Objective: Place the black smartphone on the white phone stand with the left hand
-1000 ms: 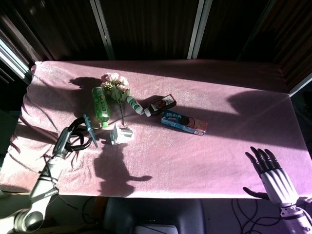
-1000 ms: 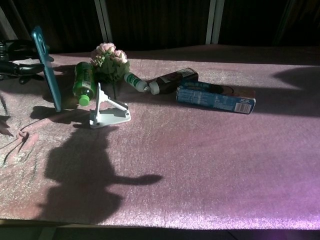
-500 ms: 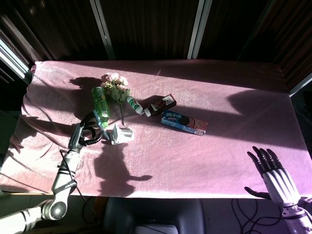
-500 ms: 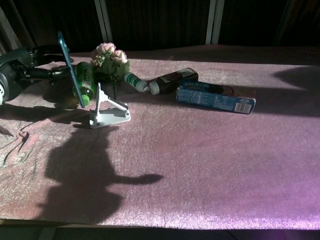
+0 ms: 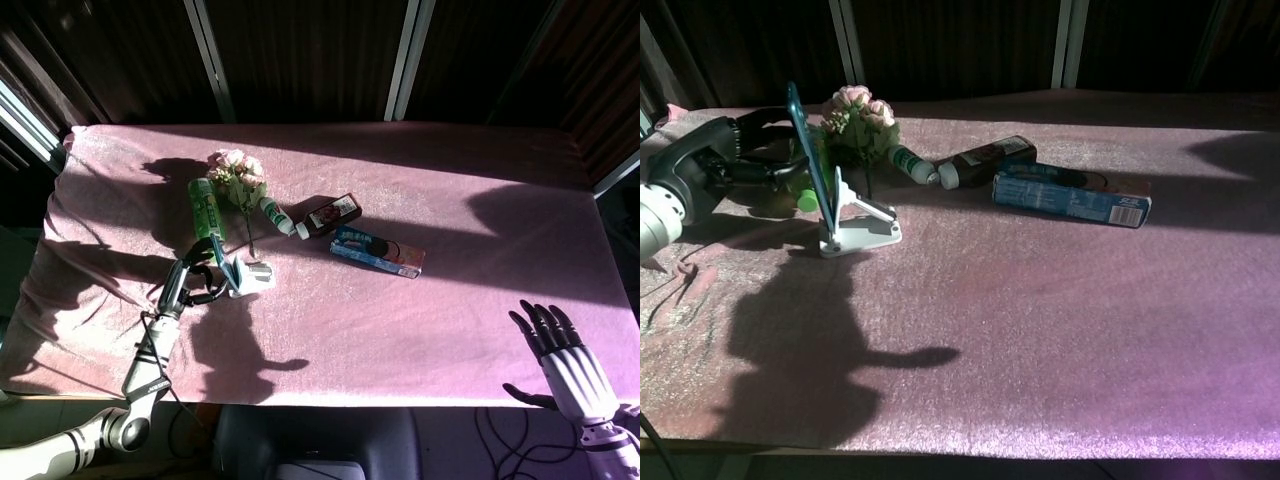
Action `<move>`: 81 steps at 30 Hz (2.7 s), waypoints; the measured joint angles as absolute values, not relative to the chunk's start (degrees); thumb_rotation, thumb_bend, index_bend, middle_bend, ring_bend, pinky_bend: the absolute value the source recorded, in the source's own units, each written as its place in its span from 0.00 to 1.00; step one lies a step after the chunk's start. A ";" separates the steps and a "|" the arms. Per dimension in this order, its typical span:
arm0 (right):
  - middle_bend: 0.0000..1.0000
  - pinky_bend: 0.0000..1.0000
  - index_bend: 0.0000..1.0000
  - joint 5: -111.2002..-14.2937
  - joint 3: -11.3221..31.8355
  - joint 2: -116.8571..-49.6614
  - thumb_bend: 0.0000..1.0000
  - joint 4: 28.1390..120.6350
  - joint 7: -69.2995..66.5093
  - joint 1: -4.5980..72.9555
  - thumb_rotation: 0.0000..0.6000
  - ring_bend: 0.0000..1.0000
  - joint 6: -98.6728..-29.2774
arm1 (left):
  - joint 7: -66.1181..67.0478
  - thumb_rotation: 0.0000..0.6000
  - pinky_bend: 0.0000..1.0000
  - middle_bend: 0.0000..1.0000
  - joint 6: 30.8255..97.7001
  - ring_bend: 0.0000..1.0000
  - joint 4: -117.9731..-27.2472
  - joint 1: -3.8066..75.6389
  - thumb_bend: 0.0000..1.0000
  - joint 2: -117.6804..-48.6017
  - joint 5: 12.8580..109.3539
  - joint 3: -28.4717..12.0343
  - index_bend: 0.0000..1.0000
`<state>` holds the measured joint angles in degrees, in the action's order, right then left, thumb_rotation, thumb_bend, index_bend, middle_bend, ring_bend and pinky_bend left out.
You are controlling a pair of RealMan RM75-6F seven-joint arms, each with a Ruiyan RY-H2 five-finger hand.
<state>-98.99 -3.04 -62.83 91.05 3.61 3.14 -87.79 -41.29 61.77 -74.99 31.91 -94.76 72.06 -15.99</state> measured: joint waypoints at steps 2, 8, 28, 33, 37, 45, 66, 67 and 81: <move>0.00 0.00 0.00 -99.08 -3.09 -62.83 0.24 91.08 3.67 3.11 1.00 0.00 -87.82 | -41.67 1.00 0.18 1.00 61.35 0.71 -74.26 32.05 0.44 -95.03 72.35 -15.84 0.86; 0.00 0.00 0.00 -98.98 -3.03 -62.85 0.24 91.03 3.70 3.03 1.00 0.00 -87.92 | -42.93 1.00 0.18 1.00 60.33 0.70 -72.21 32.24 0.44 -95.74 72.86 -15.45 0.86; 0.00 0.00 0.00 -99.05 -2.97 -62.81 0.24 90.98 3.51 2.88 1.00 0.00 -88.21 | -44.11 1.00 0.15 1.00 59.68 0.67 -67.50 32.78 0.43 -97.91 74.26 -15.03 0.82; 0.00 0.00 0.00 -99.09 -2.98 -62.82 0.24 90.97 3.46 2.81 1.00 0.00 -88.36 | -44.17 1.00 0.12 0.98 59.71 0.59 -67.10 32.78 0.40 -97.98 74.93 -14.60 0.75; 0.00 0.00 0.00 -99.12 -2.98 -62.82 0.24 90.95 3.47 2.82 1.00 0.00 -88.32 | -44.24 1.00 0.09 0.84 59.99 0.48 -66.41 32.78 0.38 -98.37 75.34 -14.39 0.63; 0.00 0.00 0.00 -99.04 -2.93 -62.78 0.24 90.95 3.44 2.75 1.00 0.00 -88.39 | -44.89 1.00 0.05 0.67 59.95 0.38 -65.57 32.89 0.36 -98.67 75.68 -14.33 0.49; 0.00 0.00 0.00 -99.07 -2.91 -62.67 0.24 90.86 3.26 2.60 1.00 0.00 -88.62 | -44.72 1.00 0.00 0.03 59.18 0.01 -65.50 33.15 0.32 -98.31 75.53 -14.29 0.00; 0.00 0.00 0.00 -99.06 -2.91 -62.67 0.24 90.84 3.25 2.59 1.00 0.00 -88.62 | -44.70 1.00 0.00 0.01 59.25 0.00 -65.57 33.13 0.32 -98.29 75.49 -14.35 0.00; 0.00 0.00 0.00 -98.93 -2.82 -62.56 0.24 90.71 3.05 2.49 1.00 0.00 -88.77 | -45.12 1.00 0.00 0.00 62.28 0.00 -69.32 32.04 0.31 -95.55 78.01 -13.81 0.00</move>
